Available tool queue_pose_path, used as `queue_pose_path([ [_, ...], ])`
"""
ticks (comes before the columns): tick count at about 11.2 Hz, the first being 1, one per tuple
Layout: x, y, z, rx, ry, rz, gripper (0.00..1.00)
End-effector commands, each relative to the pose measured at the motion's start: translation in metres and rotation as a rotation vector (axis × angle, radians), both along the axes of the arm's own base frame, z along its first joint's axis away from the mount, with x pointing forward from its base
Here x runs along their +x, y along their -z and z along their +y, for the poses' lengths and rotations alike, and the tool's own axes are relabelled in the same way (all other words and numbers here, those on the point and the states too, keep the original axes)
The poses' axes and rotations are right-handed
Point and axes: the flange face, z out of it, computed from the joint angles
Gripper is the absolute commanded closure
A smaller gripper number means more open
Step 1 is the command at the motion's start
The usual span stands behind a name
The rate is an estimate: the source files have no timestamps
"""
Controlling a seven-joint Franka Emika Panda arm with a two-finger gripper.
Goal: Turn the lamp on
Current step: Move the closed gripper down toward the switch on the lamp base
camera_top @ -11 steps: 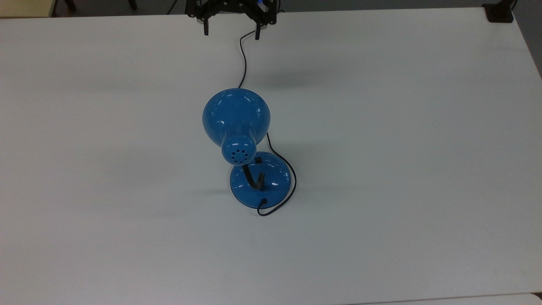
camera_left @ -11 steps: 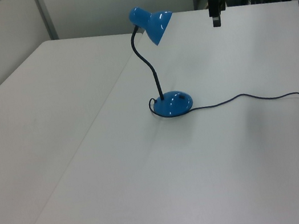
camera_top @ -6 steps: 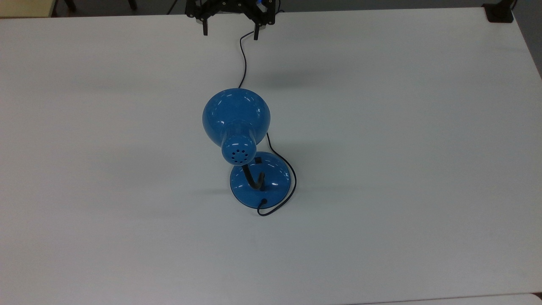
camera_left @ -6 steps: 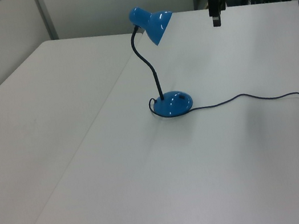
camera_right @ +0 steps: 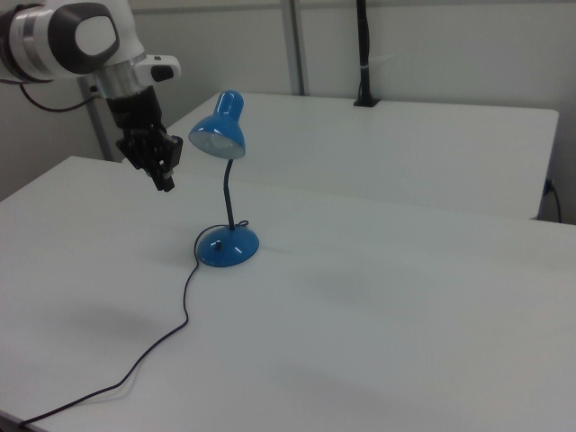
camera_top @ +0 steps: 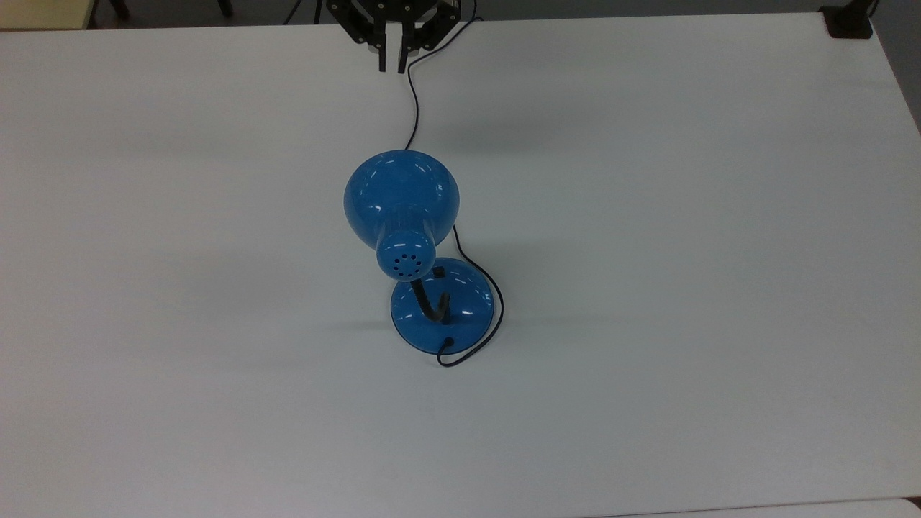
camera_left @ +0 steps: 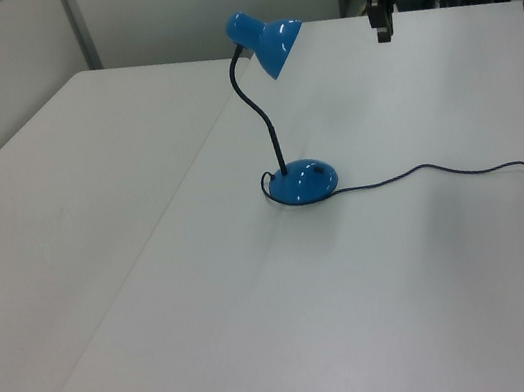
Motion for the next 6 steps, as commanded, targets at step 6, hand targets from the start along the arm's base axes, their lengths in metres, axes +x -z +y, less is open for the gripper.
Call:
queue_pose_path([
  [6,0.0031,0.007,0.0063,0.025,-0.008,-0.003,1.0],
])
